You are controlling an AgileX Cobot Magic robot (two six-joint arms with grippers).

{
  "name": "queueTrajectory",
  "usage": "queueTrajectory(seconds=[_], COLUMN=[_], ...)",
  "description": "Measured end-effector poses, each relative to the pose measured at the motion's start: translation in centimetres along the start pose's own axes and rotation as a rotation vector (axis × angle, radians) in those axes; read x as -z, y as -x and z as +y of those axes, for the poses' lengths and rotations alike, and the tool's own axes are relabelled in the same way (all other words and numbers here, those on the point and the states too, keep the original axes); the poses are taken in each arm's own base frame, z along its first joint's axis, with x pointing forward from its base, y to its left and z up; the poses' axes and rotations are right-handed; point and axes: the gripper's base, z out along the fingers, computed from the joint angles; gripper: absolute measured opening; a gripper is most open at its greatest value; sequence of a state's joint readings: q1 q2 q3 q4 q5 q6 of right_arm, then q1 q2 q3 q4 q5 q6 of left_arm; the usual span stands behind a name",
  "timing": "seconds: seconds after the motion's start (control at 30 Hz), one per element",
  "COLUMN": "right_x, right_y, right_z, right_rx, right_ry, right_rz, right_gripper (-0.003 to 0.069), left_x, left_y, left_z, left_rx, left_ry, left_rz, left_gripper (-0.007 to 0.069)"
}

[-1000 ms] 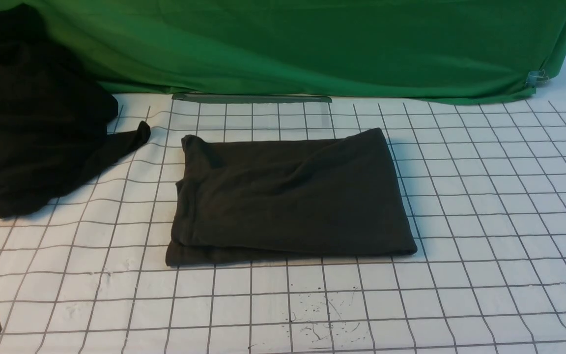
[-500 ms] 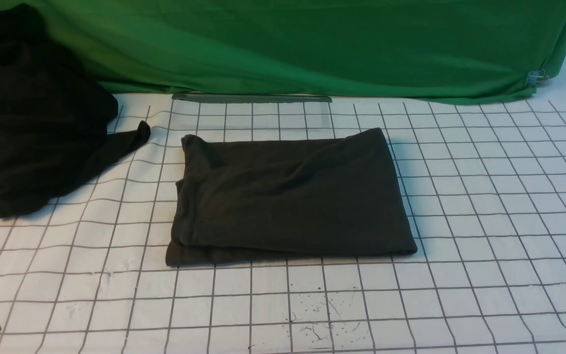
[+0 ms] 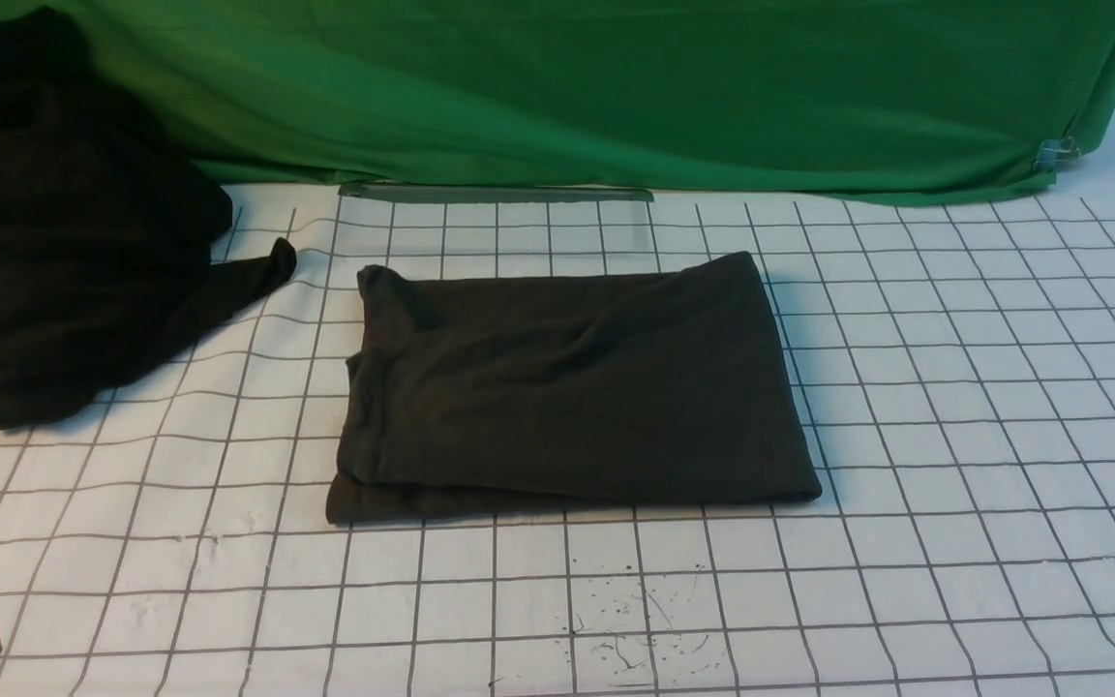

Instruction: Fold a long-sleeved shirt over a white checkered tablecloth.

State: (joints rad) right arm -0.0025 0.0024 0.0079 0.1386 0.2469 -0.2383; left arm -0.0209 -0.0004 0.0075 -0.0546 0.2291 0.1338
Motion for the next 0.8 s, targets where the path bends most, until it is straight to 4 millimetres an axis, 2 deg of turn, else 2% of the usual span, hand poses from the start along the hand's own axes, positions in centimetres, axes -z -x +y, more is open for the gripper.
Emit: queueTrajectory(seconds=[0.8], right_x=[0.01], right_y=[0.02], right_z=[-0.38], right_rx=[-0.078], right_ry=[-0.041], right_rz=[-0.004], right_gripper=[0.0242], left_x=[0.00], left_y=[0.00], left_z=[0.00], left_rx=[0.000], left_ry=[0.000], left_rz=[0.000], left_gripper=[0.0003])
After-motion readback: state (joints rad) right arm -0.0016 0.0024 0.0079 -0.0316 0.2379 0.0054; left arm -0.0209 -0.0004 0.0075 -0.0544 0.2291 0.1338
